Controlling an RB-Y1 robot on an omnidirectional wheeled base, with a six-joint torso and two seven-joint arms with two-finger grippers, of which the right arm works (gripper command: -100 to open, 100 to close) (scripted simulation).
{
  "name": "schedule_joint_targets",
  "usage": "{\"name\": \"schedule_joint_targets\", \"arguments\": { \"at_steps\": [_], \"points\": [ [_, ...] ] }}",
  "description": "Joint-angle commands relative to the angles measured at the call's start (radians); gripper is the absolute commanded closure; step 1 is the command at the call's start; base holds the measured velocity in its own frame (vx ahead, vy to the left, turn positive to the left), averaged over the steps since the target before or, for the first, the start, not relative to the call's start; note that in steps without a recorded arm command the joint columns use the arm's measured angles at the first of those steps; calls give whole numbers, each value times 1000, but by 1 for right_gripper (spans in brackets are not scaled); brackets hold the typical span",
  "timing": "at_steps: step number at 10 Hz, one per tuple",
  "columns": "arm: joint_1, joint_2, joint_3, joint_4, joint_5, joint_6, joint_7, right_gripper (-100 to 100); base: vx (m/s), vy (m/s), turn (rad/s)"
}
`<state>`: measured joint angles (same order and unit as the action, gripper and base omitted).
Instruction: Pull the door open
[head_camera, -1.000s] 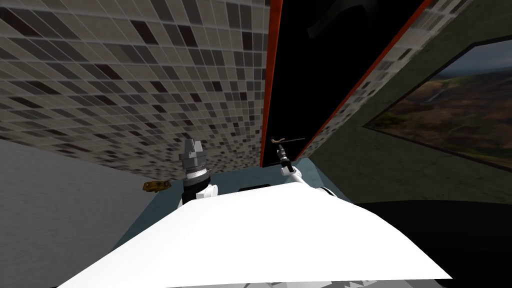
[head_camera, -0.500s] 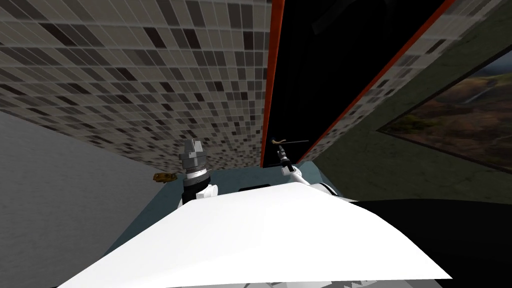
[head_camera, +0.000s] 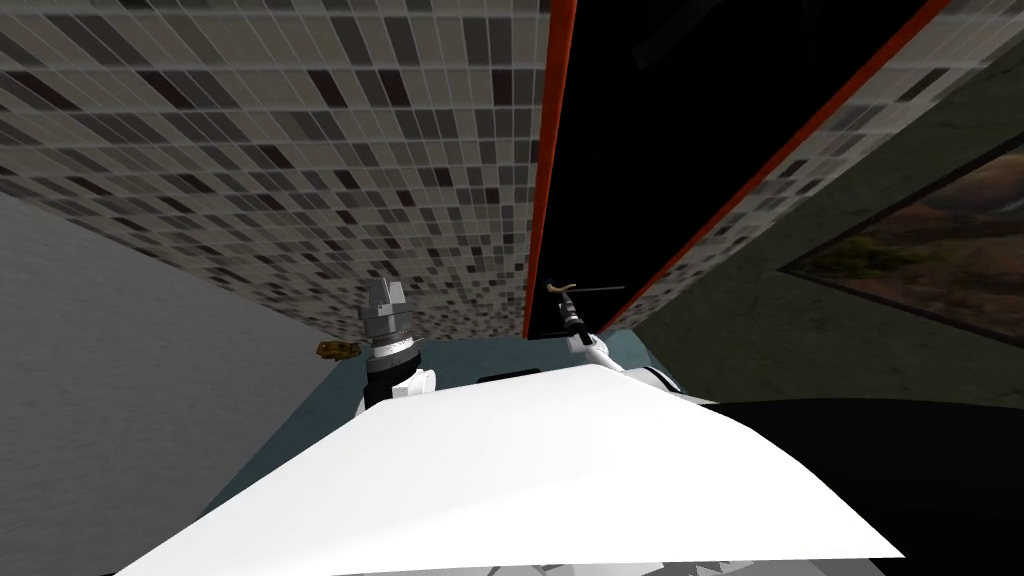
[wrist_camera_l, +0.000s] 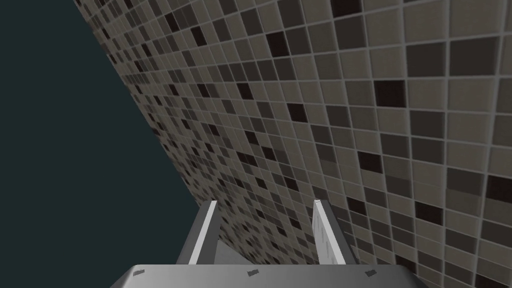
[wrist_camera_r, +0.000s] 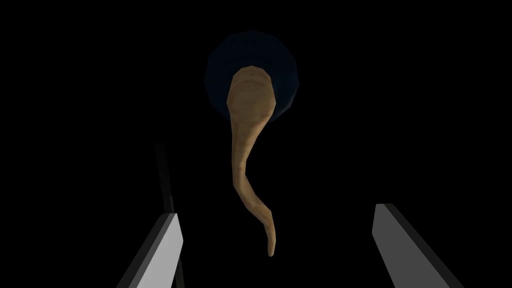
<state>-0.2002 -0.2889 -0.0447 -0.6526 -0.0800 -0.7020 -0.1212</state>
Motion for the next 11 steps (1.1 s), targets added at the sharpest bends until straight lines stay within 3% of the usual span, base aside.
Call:
{"name": "schedule_joint_targets", "arguments": {
  "at_steps": [1, 2, 3, 5, 7, 8, 11],
  "points": [
    [0, -26, -11, 31, -9, -22, -21, -100, 169, 40, 145],
    [12, -44, -19, 40, -15, -34, -33, -100, 195, 41, 205],
    [12, -44, -19, 40, -15, -34, -33, -100, 165, 25, 57],
    [36, -84, -38, 58, -30, -61, -61, -100, 178, 41, 190],
    [25, -81, -37, 76, -29, -70, -61, -100, 85, -1, 13],
    [25, -81, -37, 76, -29, -70, -61, 100, 0, 0, 0],
    [25, -81, -37, 76, -29, -70, -61, 100, -13, -1, 3]
  ]
}}
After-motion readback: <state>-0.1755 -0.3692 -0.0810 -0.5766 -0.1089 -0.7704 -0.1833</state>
